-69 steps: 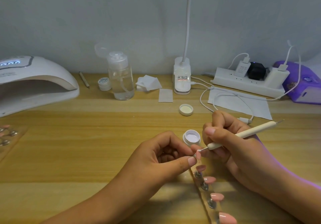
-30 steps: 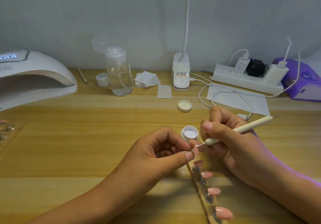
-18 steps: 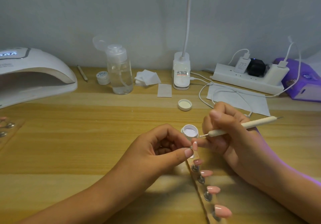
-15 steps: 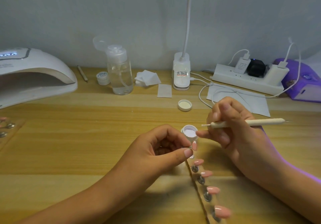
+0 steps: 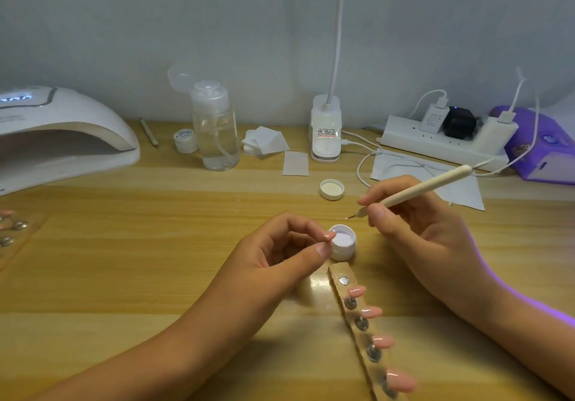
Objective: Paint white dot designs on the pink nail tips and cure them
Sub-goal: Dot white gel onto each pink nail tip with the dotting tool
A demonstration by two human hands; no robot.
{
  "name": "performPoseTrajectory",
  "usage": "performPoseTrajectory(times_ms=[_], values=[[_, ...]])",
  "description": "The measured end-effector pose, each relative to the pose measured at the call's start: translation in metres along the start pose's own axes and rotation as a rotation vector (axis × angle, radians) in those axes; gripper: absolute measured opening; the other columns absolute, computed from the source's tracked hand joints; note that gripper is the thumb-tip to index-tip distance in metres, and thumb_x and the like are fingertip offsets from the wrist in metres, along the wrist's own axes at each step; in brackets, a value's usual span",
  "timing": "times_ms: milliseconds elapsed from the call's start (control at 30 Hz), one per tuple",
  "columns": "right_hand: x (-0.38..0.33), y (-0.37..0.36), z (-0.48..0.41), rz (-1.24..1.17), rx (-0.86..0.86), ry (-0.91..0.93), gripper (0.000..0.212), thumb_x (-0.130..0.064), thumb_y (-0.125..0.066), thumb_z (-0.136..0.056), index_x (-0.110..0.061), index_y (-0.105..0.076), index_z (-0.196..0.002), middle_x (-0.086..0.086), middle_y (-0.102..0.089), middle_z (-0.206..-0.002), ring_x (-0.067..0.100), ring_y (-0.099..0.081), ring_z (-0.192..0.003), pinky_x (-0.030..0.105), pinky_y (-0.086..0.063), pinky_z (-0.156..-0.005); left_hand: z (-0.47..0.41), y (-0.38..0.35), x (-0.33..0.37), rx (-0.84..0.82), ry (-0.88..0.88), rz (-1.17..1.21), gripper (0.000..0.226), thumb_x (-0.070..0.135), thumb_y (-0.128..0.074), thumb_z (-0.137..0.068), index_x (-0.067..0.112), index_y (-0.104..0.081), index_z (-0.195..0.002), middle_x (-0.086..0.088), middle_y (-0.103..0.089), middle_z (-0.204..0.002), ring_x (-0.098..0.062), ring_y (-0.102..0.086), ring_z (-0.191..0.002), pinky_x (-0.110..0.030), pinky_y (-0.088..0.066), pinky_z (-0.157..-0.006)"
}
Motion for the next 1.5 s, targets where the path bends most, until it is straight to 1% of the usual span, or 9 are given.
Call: performPoseTrajectory(times_ms=[300,500,733,867,1000,1100,1267,1400,1500], values=[[0.004,-0.007,0.000,0.218,-0.075,0.106,0.015,-0.035,-0.052,-0.093,-0.022,-0.061,-0.095,-0.013,-0.060,-0.090,0.020,-0.055,-0.080,0.029,-0.046,-0.070,-0.001,0.000,0.002,0.013,0.021,0.062,0.009,0.019,-0.069,-0.075,0.027,-0.071,-0.079,0.011,-0.067,-0.076,0.003,-0.058,-0.069,-0.010,-0.045,-0.065],[0.005,-0.008,-0.002,0.283,-0.112,0.107,0.016,-0.036,-0.052,-0.092,-0.023,-0.061,-0.092,-0.016,-0.057,-0.088,0.014,-0.050,-0.080,0.021,-0.040,-0.072,-0.001,0.001,0.000,0.019,0.028,0.066,0.009,0.020,-0.070,-0.075,0.028,-0.072,-0.079,0.010,-0.067,-0.077,0.002,-0.058,-0.071,-0.011,-0.046,-0.066],[0.003,-0.008,-0.002,0.310,-0.127,0.106,0.018,-0.038,-0.052,-0.091,-0.023,-0.062,-0.091,-0.009,-0.058,-0.085,0.017,-0.050,-0.081,0.026,-0.041,-0.072,-0.002,0.002,-0.002,0.020,0.031,0.055,0.010,0.026,-0.075,-0.071,0.028,-0.072,-0.080,0.009,-0.068,-0.081,0.001,-0.058,-0.073,-0.012,-0.047,-0.068],[0.001,-0.005,0.000,0.184,-0.049,0.081,0.013,-0.033,-0.056,-0.091,-0.022,-0.062,-0.094,-0.009,-0.061,-0.089,0.022,-0.055,-0.083,0.032,-0.046,-0.074,-0.002,0.001,-0.001,0.011,0.020,0.046,0.009,0.021,-0.072,-0.074,0.028,-0.072,-0.080,0.011,-0.068,-0.077,0.003,-0.059,-0.072,-0.011,-0.046,-0.067],[-0.004,-0.001,0.000,-0.097,0.079,-0.026,0.006,-0.030,-0.069,-0.082,-0.028,-0.064,-0.085,-0.007,-0.066,-0.082,0.009,-0.063,-0.080,0.017,-0.048,-0.071,-0.002,0.000,0.000,-0.007,0.023,0.051,0.013,0.024,-0.077,-0.069,0.028,-0.073,-0.081,0.012,-0.069,-0.079,0.002,-0.061,-0.075,-0.010,-0.046,-0.068],[-0.001,0.002,0.002,-0.352,0.169,-0.145,0.016,-0.029,-0.077,-0.074,-0.029,-0.061,-0.075,-0.005,-0.060,-0.074,0.009,-0.058,-0.075,0.020,-0.050,-0.073,-0.001,0.001,0.000,-0.011,0.037,0.058,0.014,0.021,-0.075,-0.072,0.028,-0.074,-0.084,0.012,-0.070,-0.080,0.003,-0.062,-0.075,-0.010,-0.046,-0.069],[-0.003,-0.005,0.004,-0.656,0.098,-0.252,0.016,-0.016,-0.071,-0.068,-0.022,-0.057,-0.066,-0.004,-0.049,-0.063,0.006,-0.050,-0.057,0.029,-0.055,-0.074,-0.001,0.000,0.001,-0.023,0.030,0.023,0.009,0.019,-0.070,-0.077,0.026,-0.073,-0.081,0.010,-0.070,-0.079,0.001,-0.061,-0.074,-0.010,-0.046,-0.069],[-0.013,-0.013,0.006,-0.730,0.003,-0.233,0.014,-0.016,-0.066,-0.072,-0.021,-0.056,-0.064,-0.004,-0.049,-0.061,0.006,-0.052,-0.055,0.035,-0.057,-0.077,-0.001,-0.002,0.002,-0.053,0.017,-0.021,0.010,0.018,-0.071,-0.075,0.028,-0.072,-0.076,0.010,-0.070,-0.078,0.000,-0.061,-0.074,-0.010,-0.046,-0.067],[-0.018,-0.016,0.007,-0.731,0.018,-0.264,0.026,-0.011,-0.073,-0.073,-0.020,-0.054,-0.059,-0.003,-0.050,-0.058,0.006,-0.057,-0.054,0.035,-0.058,-0.075,-0.001,-0.003,0.002,-0.074,0.018,-0.036,0.010,0.017,-0.072,-0.075,0.028,-0.071,-0.075,0.009,-0.071,-0.079,-0.003,-0.060,-0.075,-0.012,-0.047,-0.069]])
Point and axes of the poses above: each hand's wrist, its own z-axis away from the middle knuckle, its own y-axis out of the back of the hand, x = y × z, the point moved 2 cm from there along -z, towards the middle knuckle
